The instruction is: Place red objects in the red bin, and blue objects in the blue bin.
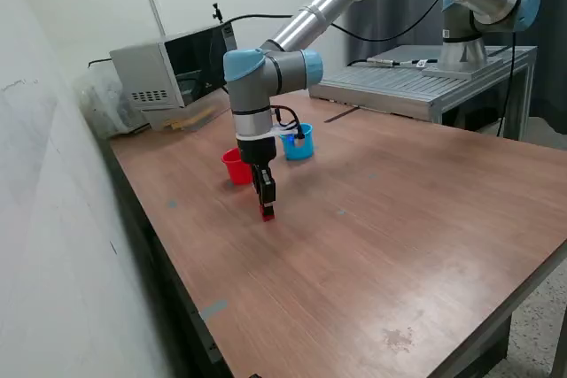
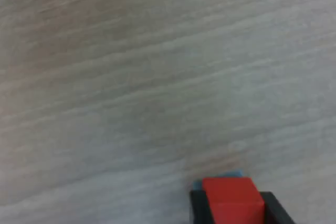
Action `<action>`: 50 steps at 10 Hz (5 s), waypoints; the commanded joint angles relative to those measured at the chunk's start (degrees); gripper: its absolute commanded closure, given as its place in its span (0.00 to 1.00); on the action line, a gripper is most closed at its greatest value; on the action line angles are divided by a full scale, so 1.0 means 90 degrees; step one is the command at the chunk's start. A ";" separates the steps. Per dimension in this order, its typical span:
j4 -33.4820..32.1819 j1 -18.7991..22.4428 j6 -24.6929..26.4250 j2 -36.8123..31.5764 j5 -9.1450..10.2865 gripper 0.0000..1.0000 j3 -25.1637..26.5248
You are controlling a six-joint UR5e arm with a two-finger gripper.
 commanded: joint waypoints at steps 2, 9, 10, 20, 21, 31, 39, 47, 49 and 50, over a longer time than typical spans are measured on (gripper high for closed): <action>0.0073 -0.0010 0.0001 -0.0653 -0.0092 1.00 0.0092; 0.0707 -0.1013 -0.0213 -0.1896 -0.0639 1.00 0.1059; 0.0717 -0.1209 -0.0310 -0.1906 -0.0640 1.00 0.1098; 0.0229 -0.1455 -0.0652 -0.1321 -0.0513 0.00 0.1323; 0.0219 -0.1455 -0.0663 -0.1301 -0.0513 0.00 0.1323; 0.2084 -0.1017 -0.0936 -0.3269 -0.0513 0.00 0.2315; 0.3442 -0.0430 -0.1278 -0.6308 -0.0561 0.00 0.5286; 0.4694 -0.0498 -0.1757 -0.8068 -0.0571 0.00 0.6158; 0.5840 -0.0508 -0.1747 -0.8078 -0.0571 0.00 0.6148; 0.5844 -0.0498 -0.1747 -0.8107 -0.0571 0.00 0.6109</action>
